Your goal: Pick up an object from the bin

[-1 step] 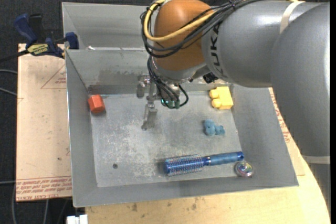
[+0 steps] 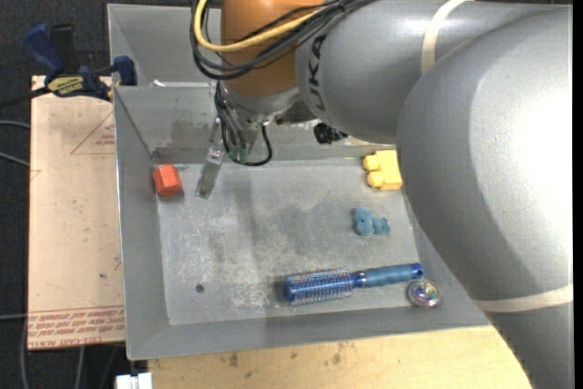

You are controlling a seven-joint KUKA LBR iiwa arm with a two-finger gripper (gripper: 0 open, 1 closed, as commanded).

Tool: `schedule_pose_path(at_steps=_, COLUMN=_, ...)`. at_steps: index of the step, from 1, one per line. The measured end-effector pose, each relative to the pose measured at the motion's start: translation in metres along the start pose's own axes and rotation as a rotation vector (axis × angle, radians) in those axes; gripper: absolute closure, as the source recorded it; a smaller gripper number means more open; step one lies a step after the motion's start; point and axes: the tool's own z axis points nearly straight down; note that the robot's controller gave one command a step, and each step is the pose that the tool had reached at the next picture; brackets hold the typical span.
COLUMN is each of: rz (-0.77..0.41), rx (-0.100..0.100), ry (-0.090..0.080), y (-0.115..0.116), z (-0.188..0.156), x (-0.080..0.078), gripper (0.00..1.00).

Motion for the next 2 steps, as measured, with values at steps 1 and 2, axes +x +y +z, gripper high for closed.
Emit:
schedule_pose_path(at_steps=1, rz=-0.096, rx=0.009, ry=0.007, y=-0.094, z=0.055, x=-0.005, gripper=0.00)
schedule_pose_path(at_steps=2, rz=0.291, rx=0.005, ry=0.006, y=-0.082, z=0.018, x=0.138, gripper=0.00)
